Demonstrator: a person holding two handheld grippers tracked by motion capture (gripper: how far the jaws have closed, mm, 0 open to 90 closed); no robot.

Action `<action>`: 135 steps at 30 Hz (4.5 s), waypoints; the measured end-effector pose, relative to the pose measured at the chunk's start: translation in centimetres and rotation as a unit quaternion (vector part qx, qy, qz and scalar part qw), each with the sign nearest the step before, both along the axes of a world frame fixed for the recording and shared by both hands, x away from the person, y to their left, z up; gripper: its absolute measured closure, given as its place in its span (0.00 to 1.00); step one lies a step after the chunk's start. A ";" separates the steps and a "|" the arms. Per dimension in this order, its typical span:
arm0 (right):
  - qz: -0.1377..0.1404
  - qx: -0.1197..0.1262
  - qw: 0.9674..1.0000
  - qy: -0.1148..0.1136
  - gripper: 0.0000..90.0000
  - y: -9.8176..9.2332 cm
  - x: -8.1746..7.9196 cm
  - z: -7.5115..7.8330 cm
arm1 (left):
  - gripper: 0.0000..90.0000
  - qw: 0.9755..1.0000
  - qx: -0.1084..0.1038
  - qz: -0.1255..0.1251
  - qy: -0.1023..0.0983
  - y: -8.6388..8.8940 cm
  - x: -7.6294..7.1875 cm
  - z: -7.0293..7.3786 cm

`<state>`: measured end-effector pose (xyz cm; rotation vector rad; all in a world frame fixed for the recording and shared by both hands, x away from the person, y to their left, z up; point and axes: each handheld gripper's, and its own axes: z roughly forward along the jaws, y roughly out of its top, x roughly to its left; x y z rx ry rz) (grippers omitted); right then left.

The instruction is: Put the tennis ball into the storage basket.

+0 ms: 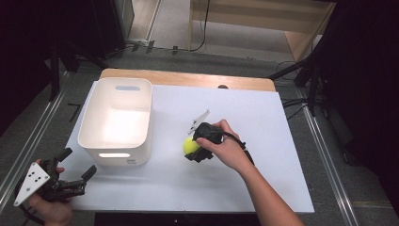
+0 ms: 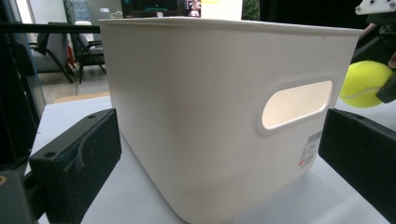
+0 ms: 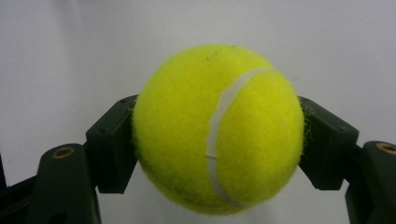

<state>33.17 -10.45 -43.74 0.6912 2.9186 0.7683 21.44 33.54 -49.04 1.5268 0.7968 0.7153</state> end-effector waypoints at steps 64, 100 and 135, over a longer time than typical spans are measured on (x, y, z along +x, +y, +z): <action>0.057 0.011 0.998 -0.023 0.26 4.6 1.9 7.0 | 0.00 1.000 -0.003 -0.007 0.000 -0.1 0.0 0.0; 0.084 0.012 0.996 -0.032 0.26 7.4 2.2 9.5 | 0.00 1.000 -0.003 -0.011 -0.003 -0.1 0.0 0.1; 0.106 0.010 0.994 -0.040 0.26 10.6 2.6 11.4 | 0.00 1.000 -0.002 -0.011 0.001 -0.1 0.0 0.1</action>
